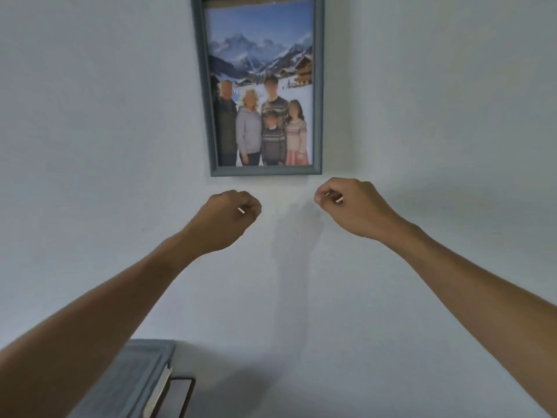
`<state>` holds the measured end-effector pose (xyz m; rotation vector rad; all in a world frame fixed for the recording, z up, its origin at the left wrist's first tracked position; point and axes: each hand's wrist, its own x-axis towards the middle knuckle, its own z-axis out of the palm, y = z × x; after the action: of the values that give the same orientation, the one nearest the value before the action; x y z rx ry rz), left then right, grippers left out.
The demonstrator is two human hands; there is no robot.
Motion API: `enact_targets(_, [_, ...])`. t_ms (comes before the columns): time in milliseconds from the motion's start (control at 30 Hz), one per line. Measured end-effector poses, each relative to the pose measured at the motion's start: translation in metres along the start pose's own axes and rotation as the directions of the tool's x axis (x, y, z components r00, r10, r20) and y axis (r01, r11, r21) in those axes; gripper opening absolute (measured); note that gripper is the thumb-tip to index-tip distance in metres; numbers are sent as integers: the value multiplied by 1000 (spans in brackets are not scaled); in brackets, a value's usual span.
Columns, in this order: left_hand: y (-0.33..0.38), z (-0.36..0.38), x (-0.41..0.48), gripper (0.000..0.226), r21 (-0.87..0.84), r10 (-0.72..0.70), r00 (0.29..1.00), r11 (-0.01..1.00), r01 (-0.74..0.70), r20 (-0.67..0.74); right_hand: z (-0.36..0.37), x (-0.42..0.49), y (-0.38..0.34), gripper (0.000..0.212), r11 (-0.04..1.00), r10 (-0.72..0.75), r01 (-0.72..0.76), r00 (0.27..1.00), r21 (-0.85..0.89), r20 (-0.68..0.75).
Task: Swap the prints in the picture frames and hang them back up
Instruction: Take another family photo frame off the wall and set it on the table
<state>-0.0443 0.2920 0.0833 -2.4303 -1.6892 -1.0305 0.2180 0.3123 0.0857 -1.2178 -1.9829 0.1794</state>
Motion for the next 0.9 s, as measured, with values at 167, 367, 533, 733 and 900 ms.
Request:
enact_targets(167, [9, -36, 34, 22, 62, 106, 968, 994, -94, -229, -13, 37, -27, 25, 996, -87, 88, 982, -3, -168])
enact_targets(367, [14, -62, 59, 24, 95, 102, 922, 993, -72, -373, -28, 64, -50, 24, 994, -84, 62, 953, -85, -292])
enact_targets(533, [10, -67, 72, 59, -1, -75, 917, 997, 81, -393, -33, 79, -62, 42, 995, -31, 0, 956, -104, -291])
enact_targets(733, [-2, -64, 92, 67, -296, -351, 840, 924, 240, -414, -27, 101, -64, 64, 996, 84, -67, 948, 66, -309])
enact_targets(900, [2, -65, 99, 51, -367, -359, 817, 909, 197, -452, -25, 110, -62, 62, 989, 126, -92, 930, 113, -345])
